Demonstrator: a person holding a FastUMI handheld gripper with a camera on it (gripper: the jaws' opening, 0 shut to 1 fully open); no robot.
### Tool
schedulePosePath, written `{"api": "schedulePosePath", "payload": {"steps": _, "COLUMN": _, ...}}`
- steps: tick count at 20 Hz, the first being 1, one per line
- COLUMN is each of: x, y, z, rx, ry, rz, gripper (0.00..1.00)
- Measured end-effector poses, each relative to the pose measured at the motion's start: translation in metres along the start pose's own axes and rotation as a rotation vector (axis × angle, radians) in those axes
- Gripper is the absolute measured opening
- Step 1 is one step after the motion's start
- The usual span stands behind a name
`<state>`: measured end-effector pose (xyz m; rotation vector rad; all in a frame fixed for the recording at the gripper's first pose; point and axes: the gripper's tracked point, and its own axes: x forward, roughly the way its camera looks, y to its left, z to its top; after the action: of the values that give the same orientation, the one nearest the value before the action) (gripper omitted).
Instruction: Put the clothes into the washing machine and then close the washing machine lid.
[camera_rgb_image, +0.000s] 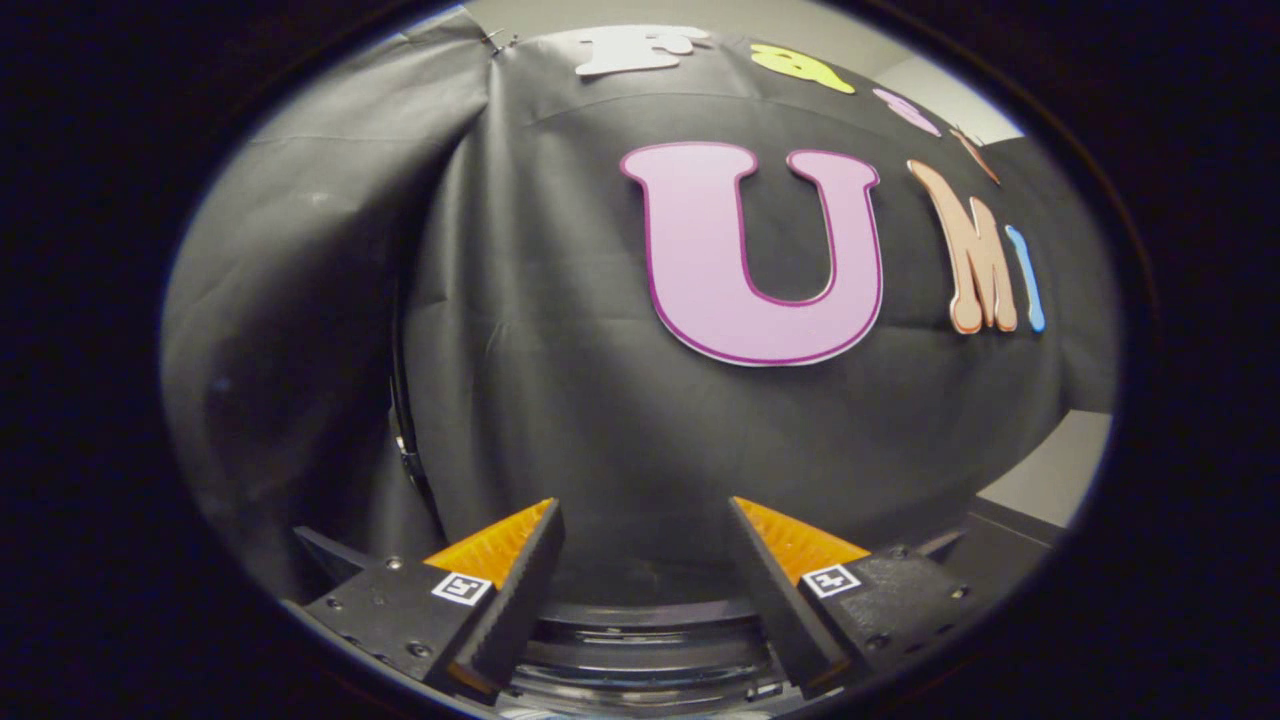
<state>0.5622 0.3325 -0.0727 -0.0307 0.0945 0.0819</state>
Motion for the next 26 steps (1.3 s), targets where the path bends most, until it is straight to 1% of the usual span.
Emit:
{"api": "schedulePosePath", "payload": {"steps": 2, "x": -0.002, "y": -0.001, "z": 0.000, "rx": -0.007, "ry": 0.017, "rz": -0.007, "gripper": 0.97}}
{"api": "schedulePosePath", "payload": {"steps": 5, "x": -0.012, "y": -0.005, "z": 0.008, "rx": -0.008, "ry": -0.009, "rz": -0.016, "gripper": 0.97}}
{"api": "schedulePosePath", "payload": {"steps": 7, "x": -0.023, "y": -0.004, "z": 0.007, "rx": -0.008, "ry": -0.020, "rz": -0.010, "gripper": 0.97}}
{"api": "schedulePosePath", "payload": {"steps": 11, "x": -0.029, "y": -0.004, "z": 0.007, "rx": -0.011, "ry": -0.026, "rz": -0.013, "gripper": 0.97}}
{"api": "schedulePosePath", "payload": {"steps": 13, "x": -0.040, "y": -0.004, "z": 0.004, "rx": -0.009, "ry": -0.036, "rz": -0.014, "gripper": 0.97}}
{"api": "schedulePosePath", "payload": {"steps": 22, "x": -0.068, "y": -0.001, "z": -0.002, "rx": -0.010, "ry": -0.081, "rz": 0.017, "gripper": 0.97}}
{"api": "schedulePosePath", "payload": {"steps": 26, "x": -0.077, "y": -0.002, "z": -0.007, "rx": -0.013, "ry": -0.099, "rz": 0.012, "gripper": 0.97}}
